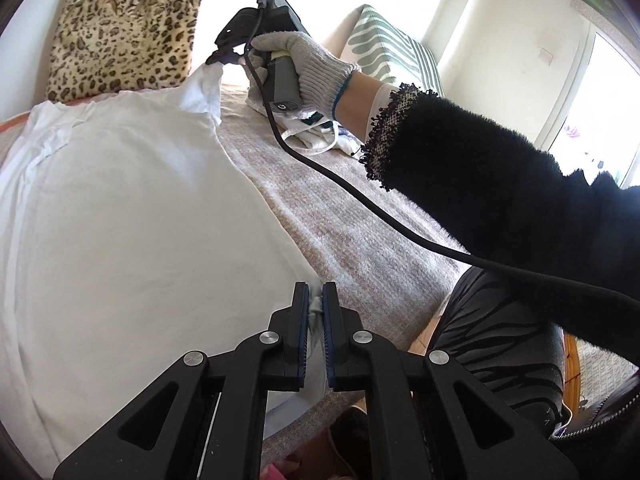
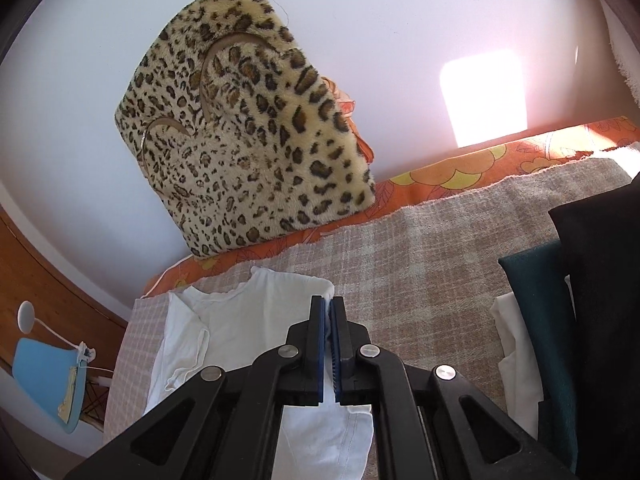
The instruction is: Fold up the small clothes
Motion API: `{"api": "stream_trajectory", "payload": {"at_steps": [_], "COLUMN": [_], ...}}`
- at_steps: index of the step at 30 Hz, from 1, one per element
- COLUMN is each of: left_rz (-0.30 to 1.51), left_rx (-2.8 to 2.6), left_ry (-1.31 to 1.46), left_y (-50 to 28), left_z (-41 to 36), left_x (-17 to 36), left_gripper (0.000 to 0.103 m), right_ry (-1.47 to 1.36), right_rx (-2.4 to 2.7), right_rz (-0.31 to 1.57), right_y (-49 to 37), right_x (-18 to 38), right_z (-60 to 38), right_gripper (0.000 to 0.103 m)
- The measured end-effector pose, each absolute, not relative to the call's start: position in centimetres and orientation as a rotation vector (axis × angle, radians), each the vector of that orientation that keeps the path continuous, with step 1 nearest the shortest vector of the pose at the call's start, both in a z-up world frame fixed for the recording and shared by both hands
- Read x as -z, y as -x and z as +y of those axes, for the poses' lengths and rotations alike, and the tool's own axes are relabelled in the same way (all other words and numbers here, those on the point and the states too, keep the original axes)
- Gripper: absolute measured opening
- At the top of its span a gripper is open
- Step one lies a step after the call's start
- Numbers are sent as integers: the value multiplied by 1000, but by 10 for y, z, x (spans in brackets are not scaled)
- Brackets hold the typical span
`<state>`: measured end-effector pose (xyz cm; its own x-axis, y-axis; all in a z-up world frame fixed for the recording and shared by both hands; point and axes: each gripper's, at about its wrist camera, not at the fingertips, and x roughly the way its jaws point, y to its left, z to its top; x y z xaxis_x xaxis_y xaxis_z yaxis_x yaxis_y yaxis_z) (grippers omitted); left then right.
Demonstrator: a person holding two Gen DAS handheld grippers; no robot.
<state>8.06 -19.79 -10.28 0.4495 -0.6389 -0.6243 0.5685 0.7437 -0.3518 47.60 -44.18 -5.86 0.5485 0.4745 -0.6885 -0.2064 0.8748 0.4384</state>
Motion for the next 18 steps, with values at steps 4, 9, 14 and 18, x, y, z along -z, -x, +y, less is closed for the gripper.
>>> {"api": "stream_trajectory", "payload": {"at_steps": [4,9,14,18], "left_rz": [809,791,791,790], "left_rx": [742,727,691,656], "left_ry": [128,147,175,219], "left_y": [-78,-74,-69,-66], "left_z": [-191,-178,-160,-143], "left_x": [101,100,101,103], "left_gripper": [5,5,5,5], "right_ry": [-325,-327,-325,-283], "right_rx": [-407,-392,-404,-430], "right_rz": [919,918,908,917], "right_y": [-476,-477,-481,-482], "right_x": [56,50,37,33], "right_z": [-434,-424,-401,-369], "right_gripper": [0,0,0,0]}}
